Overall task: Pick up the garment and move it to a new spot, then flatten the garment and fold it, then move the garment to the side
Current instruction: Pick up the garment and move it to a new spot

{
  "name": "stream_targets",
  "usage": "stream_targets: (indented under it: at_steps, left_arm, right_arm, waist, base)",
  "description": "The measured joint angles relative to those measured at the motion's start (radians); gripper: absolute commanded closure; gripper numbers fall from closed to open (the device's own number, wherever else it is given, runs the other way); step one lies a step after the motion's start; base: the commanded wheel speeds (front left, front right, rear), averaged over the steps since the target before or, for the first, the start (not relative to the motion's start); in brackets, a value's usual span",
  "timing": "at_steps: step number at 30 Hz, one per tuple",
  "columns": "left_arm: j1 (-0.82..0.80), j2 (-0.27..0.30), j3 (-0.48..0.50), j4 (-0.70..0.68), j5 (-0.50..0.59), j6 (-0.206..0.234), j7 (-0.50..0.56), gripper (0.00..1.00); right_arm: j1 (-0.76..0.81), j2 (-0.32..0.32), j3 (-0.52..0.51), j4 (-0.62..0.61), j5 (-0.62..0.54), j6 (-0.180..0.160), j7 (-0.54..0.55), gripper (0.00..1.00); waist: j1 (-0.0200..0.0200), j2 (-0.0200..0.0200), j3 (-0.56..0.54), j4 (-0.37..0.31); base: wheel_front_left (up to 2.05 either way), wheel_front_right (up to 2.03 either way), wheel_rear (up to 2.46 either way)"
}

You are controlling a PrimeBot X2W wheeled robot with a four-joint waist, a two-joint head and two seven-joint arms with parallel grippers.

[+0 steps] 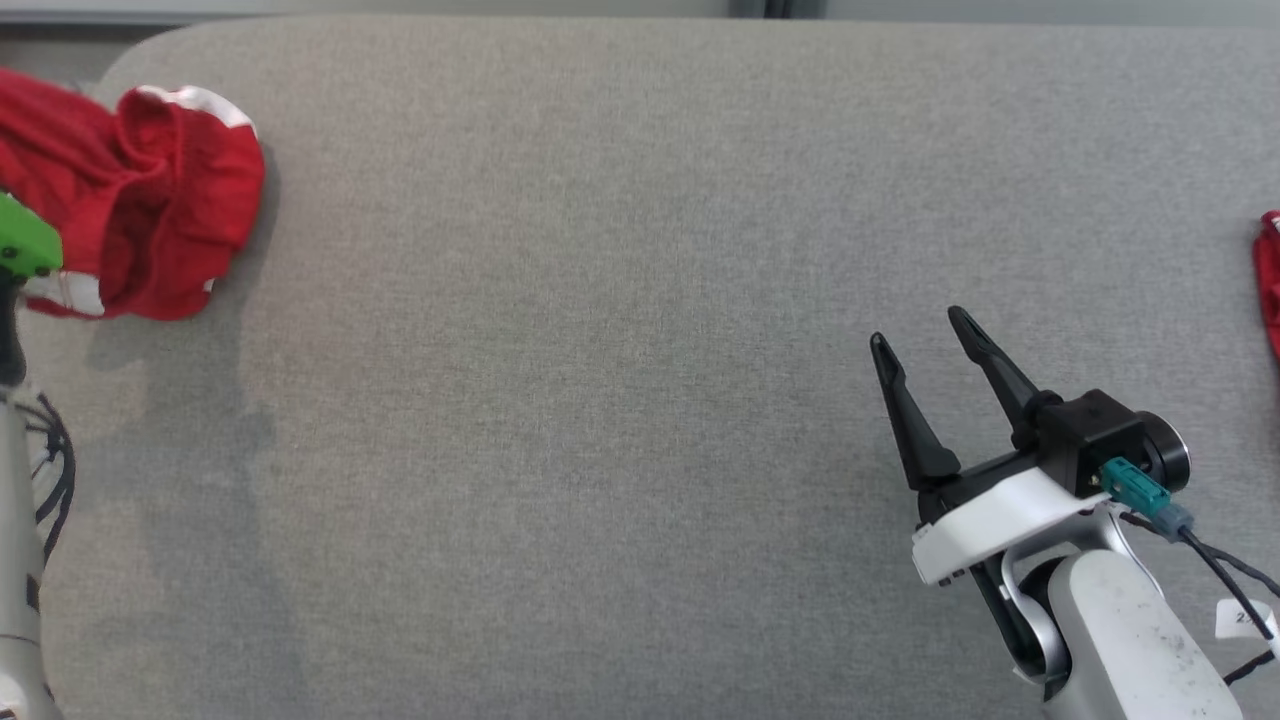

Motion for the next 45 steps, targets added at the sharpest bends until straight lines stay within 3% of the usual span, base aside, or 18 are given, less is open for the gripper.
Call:
stream_targets:
  at_steps: [9,14,21,27,34,35,36,37,45]
  left_arm:
    - [-0.010,-0.127,-0.108,-0.268,-0.021,-0.027,0.077,1.00]
    - [0.020,-0.212,-0.183,-0.392,-0.044,-0.034,0.135,1.00]
    - [0.034,-0.270,-0.260,-0.512,-0.060,-0.039,0.172,1.00]
    - [0.091,-0.298,-0.310,-0.518,-0.078,-0.038,0.181,1.00]
    - [0.217,-0.279,-0.378,-0.362,-0.055,-0.043,0.152,1.00]
    - [0.239,-0.279,-0.384,-0.329,-0.053,-0.043,0.144,0.92]
    - [0.255,-0.279,-0.389,-0.307,-0.053,-0.043,0.136,0.65]
    - [0.272,-0.277,-0.402,-0.283,-0.049,-0.043,0.121,0.00]
    - [0.337,-0.283,-0.469,-0.200,-0.044,-0.047,-0.019,0.00]
  right_arm:
    - [0.025,0.023,-0.003,0.017,0.004,0.000,-0.016,0.00]
    - [0.024,0.027,0.002,0.010,0.009,0.000,-0.014,0.00]
    - [0.018,0.029,-0.002,0.006,0.010,0.000,-0.019,0.00]
    - [0.017,0.031,-0.009,0.002,0.010,0.000,-0.026,0.00]
    - [0.005,0.041,-0.007,0.008,0.010,0.000,-0.037,0.00]
    - [0.005,0.041,-0.007,0.010,0.010,0.000,-0.041,0.00]
    - [0.004,0.042,-0.007,0.012,0.010,0.000,-0.044,0.00]
    - [0.003,0.042,-0.009,0.013,0.010,0.000,-0.044,0.00]
    - [0.007,0.038,-0.026,0.023,-0.004,0.000,-0.045,0.00]
  waist:
    - [0.0000,0.0000,-0.131,-0.060]
    - [-0.0001,0.0000,-0.160,-0.130]
    - [0.0000,0.0001,-0.156,-0.248]
    - [-0.0001,0.0001,-0.131,-0.330]
    - [-0.0001,0.0000,-0.078,-0.378]
    - [-0.0001,0.0000,-0.072,-0.382]
    - [0.0000,0.0000,-0.067,-0.385]
    - [0.0000,0.0001,-0.062,-0.388]
    - [-0.0001,0.0001,-0.065,-0.356]
  base:
    - [0.00,0.00,0.00]
    - [0.00,0.00,0.00]
    - [0.00,0.00,0.00]
    - [0.00,0.00,0.00]
    - [0.00,0.00,0.00]
    - [0.00,0.00,0.00]
    - [0.00,0.00,0.00]
    - [0.00,0.00,0.00]
    - [0.00,0.00,0.00]
